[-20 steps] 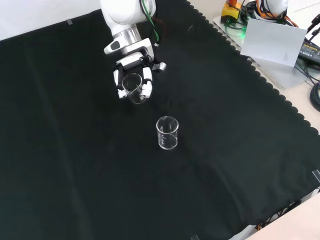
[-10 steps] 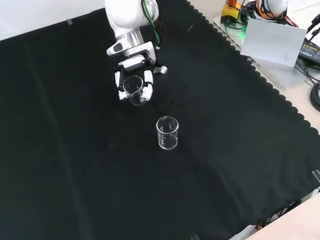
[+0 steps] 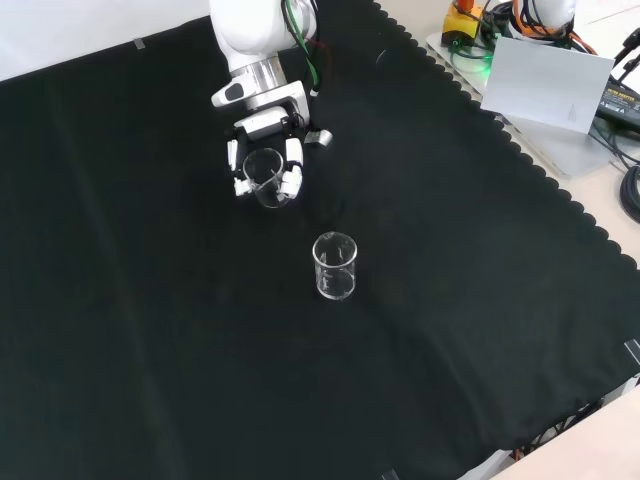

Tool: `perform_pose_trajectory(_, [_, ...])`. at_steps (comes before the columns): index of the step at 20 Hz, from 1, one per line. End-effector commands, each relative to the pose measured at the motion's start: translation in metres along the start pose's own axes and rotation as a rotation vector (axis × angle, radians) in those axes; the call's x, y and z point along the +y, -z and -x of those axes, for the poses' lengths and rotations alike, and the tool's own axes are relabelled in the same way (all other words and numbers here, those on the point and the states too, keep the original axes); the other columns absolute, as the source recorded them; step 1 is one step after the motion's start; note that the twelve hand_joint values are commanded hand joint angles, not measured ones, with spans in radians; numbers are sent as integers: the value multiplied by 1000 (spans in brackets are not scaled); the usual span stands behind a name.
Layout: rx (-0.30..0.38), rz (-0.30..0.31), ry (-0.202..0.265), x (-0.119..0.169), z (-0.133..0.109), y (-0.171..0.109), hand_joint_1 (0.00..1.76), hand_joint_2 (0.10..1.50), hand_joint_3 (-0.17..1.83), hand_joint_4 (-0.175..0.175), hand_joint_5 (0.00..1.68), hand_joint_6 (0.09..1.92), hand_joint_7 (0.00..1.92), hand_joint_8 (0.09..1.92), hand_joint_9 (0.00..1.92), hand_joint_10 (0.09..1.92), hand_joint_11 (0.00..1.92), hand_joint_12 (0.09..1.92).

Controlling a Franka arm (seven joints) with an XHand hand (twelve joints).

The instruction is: Place the beaker back on the table.

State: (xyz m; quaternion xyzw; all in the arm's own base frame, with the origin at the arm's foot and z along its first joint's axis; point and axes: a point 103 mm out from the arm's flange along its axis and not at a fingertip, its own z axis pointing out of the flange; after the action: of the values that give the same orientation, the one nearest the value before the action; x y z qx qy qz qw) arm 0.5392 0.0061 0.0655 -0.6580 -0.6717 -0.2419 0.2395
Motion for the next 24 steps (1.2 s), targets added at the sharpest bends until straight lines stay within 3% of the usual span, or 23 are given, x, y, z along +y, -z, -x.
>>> perform_pose_trajectory(1, [-67,-55,11,-3,-2,-11,1212,681,509,-121,1465,236,1535,87,1444,87,1109,885])
perform_pose_trajectory(4, [-82,-99,15,-2,-1,-11,1167,796,353,-8,1329,452,1379,87,1346,87,871,1026])
perform_pose_trajectory(7, [-84,-127,16,-2,0,-8,1093,659,457,-22,895,792,1131,87,1142,87,462,1219])
perform_pose_trajectory(10, [-90,-125,17,-3,-1,-5,1069,565,602,-39,685,888,998,87,1032,87,261,1303])
perform_pose_trajectory(15, [-76,-131,17,-3,1,6,1052,532,646,-48,546,847,913,87,972,87,168,1322])
perform_pose_trajectory(19, [-112,-129,16,-3,-4,10,1037,517,662,-55,490,785,879,87,949,87,130,1338])
perform_pose_trajectory(24, [-154,-163,-1,-3,-16,18,1002,503,664,-53,413,559,742,87,812,87,14,1319])
